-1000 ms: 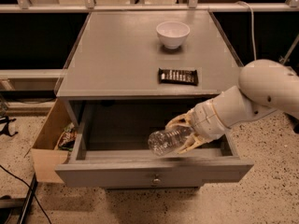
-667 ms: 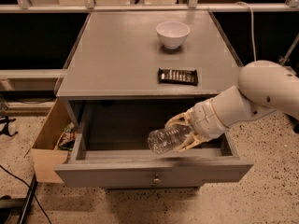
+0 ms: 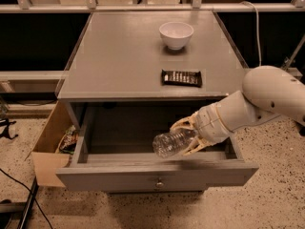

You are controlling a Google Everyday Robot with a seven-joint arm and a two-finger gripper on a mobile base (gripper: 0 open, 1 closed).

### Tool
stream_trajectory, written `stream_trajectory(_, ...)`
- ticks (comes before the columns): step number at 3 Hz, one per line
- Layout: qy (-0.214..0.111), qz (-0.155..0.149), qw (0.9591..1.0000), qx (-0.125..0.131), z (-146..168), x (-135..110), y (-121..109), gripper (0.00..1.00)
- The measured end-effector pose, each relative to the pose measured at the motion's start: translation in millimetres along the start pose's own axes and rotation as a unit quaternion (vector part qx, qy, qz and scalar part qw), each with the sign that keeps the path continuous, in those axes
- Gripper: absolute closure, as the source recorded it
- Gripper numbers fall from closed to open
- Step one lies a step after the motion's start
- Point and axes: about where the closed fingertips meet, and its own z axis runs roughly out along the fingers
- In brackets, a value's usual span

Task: Place water bottle into top drawer

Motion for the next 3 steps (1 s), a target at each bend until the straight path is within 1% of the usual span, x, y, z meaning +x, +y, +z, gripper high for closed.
stream_trajectory(2,0.003,-0.012,0.9999,0.001,29.6,29.5,-8.7,1.00)
stream_trajectory(3,0.007,-0.022,0.9997,-0.002,45.8,37.3,-14.1,1.00)
